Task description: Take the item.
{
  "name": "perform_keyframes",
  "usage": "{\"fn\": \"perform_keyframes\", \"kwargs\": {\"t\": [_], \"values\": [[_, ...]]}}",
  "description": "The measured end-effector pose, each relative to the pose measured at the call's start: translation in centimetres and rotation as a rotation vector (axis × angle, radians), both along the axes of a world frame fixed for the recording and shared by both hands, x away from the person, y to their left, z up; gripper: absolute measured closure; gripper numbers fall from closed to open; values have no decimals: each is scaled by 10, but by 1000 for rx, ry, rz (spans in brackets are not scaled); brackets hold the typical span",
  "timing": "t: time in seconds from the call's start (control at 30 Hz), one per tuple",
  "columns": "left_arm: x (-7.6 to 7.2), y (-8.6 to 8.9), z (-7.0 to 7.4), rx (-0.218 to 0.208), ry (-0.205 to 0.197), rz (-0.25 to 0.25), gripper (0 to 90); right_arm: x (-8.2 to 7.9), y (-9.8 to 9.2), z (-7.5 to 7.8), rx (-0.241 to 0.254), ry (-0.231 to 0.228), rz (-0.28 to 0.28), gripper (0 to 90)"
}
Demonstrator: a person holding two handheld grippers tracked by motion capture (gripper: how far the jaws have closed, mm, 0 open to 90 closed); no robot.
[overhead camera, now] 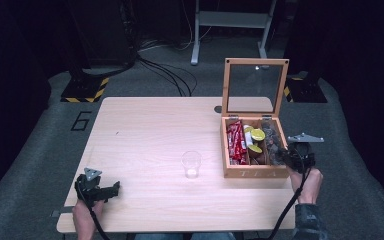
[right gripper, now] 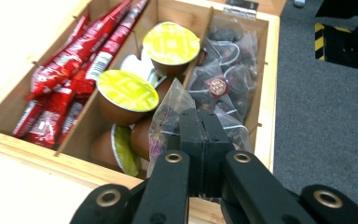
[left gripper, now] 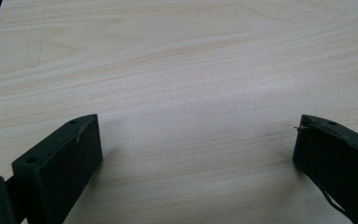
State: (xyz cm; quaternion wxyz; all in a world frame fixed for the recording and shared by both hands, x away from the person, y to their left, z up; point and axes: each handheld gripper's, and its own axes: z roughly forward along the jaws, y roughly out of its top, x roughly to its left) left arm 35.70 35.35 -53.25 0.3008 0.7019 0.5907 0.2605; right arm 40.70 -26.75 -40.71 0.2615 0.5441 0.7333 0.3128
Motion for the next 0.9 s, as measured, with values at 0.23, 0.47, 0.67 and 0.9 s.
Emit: {"fn": "perform_keyframes", "kwargs": {"t": [0.23,0.47,0.67,0.9], "values": [[-1,0,1,-1,9,-2,10,-5,13,10,-9,-31,38,900],[-1,0,1,-1,10,-3,10,-9,31,18,-18,-64,86,900],[-1,0,1,-1,9,-2,10,-12,47,24,-18,-87,126,900],[-1,0,0,-1,8,-2,10,-13,63,27,-14,-101,170,900]]}}
